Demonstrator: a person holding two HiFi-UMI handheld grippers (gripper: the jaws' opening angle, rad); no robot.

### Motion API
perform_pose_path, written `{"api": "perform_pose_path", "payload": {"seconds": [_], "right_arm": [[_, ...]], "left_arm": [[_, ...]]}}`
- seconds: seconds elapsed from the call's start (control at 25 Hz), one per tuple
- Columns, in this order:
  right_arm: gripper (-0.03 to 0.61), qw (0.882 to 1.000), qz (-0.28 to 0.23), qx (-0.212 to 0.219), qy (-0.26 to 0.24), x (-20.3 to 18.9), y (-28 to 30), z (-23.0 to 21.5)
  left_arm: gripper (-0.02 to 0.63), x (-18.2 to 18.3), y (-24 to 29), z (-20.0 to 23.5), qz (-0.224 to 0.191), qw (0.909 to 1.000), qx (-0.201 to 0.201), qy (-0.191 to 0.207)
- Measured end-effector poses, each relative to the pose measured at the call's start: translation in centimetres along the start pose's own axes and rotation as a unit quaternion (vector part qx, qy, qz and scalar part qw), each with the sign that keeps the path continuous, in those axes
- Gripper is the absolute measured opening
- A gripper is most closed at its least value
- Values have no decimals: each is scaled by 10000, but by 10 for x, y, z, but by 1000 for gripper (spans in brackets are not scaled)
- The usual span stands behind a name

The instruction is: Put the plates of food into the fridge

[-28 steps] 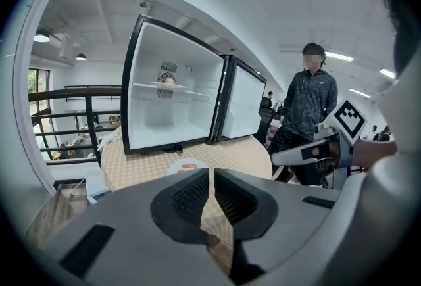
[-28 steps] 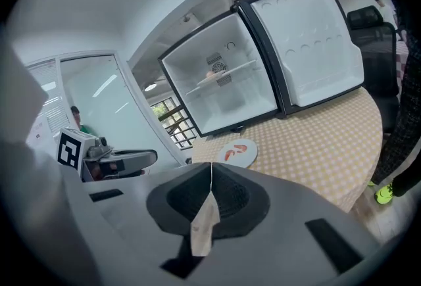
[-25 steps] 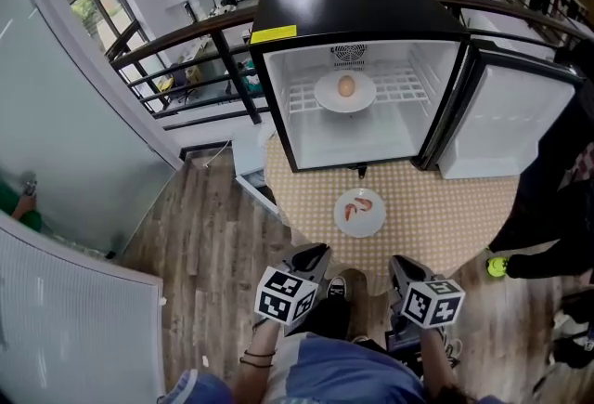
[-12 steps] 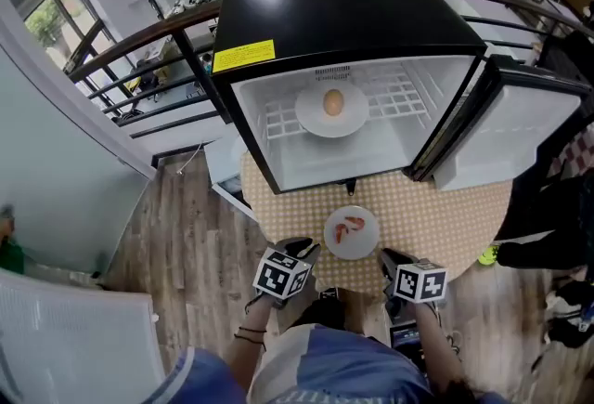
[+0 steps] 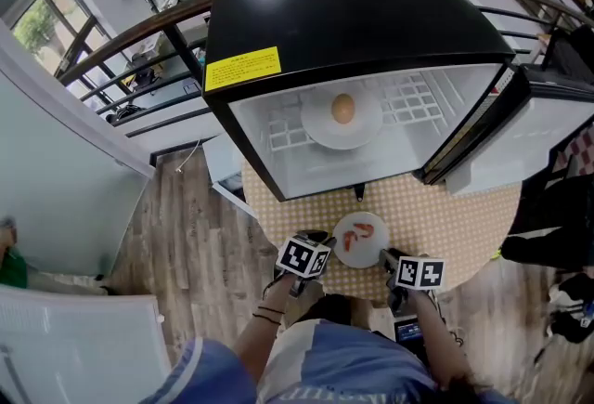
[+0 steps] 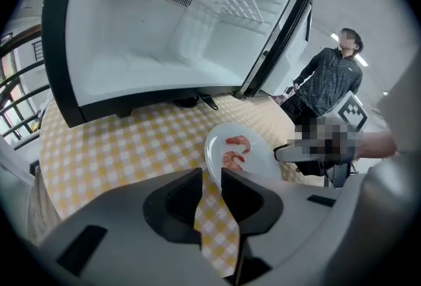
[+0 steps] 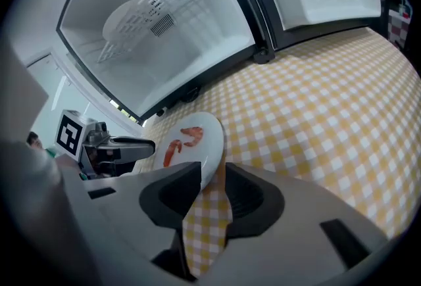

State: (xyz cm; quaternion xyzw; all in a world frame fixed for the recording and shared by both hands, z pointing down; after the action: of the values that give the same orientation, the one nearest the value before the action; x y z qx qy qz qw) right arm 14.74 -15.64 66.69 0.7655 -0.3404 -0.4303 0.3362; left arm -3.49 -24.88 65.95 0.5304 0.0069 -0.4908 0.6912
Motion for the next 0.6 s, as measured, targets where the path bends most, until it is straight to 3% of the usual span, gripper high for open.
{"api": "perform_pose_path", "payload": {"seconds": [0.32,0.52,0.6], "right_arm": [[110,9994,-18,5,340,1,3,-4],[109,9993,10,-95,372,1,4,-3],[74,9986,36,-71,513,0,5,-2]], "left_arm": [[86,6,10,6,166,9997,-157,-34],[84,5,13,6,104,9992,-270,-292],[78,4,14,4,77,9991,-274,-301]]}}
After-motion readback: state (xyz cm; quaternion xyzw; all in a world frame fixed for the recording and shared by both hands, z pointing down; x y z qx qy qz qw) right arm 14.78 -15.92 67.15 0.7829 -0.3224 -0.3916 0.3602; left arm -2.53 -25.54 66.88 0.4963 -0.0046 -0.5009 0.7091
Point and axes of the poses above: the fingertips, and each gripper's own axes: y forward along the fingers, z to its left, x out of its top, the point moved 5 cm from there along -y, backward along the fingers, and after that the axes turned 7 degrees about -x, right-handed, at the moved point
